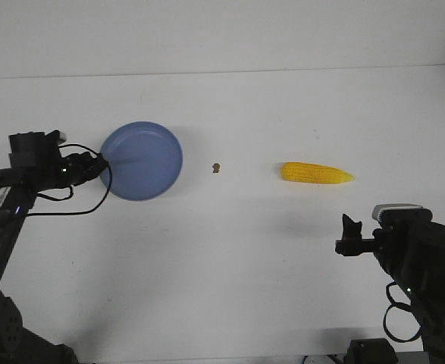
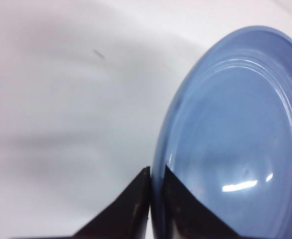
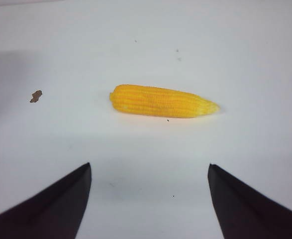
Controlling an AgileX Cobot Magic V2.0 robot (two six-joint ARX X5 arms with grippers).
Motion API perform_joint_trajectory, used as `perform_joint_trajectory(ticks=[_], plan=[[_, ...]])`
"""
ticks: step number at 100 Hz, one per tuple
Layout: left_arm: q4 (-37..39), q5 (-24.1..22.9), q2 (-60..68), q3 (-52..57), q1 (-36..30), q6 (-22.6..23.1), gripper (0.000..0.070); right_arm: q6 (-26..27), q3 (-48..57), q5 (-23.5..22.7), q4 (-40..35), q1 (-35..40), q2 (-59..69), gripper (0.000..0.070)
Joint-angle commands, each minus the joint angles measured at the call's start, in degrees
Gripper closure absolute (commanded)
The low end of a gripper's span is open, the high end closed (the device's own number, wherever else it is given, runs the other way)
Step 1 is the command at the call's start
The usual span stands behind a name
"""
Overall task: Place corn on plate with both arms
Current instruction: 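Push the blue plate with the left gripper toward the table center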
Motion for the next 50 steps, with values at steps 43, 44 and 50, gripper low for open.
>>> perform_joint_trajectory(ticks=[43, 44, 50], plan=[[0.22, -1.2, 0.9, -4.04, -21.18, 0.37, 0.0692, 0.55, 0.85, 0.04, 0.79, 0.09, 0.31, 0.0207], [0.22, -1.31, 0.9, -4.13, -21.44, 0.42, 0.0691, 0.55, 0.85, 0.04, 0.79, 0.09, 0.31, 0.0207], [0.22, -2.27, 0.9, -4.61, -22.71, 0.72, 0.0692, 0.55, 0.85, 0.04, 0.77, 0.09, 0.31, 0.0207]])
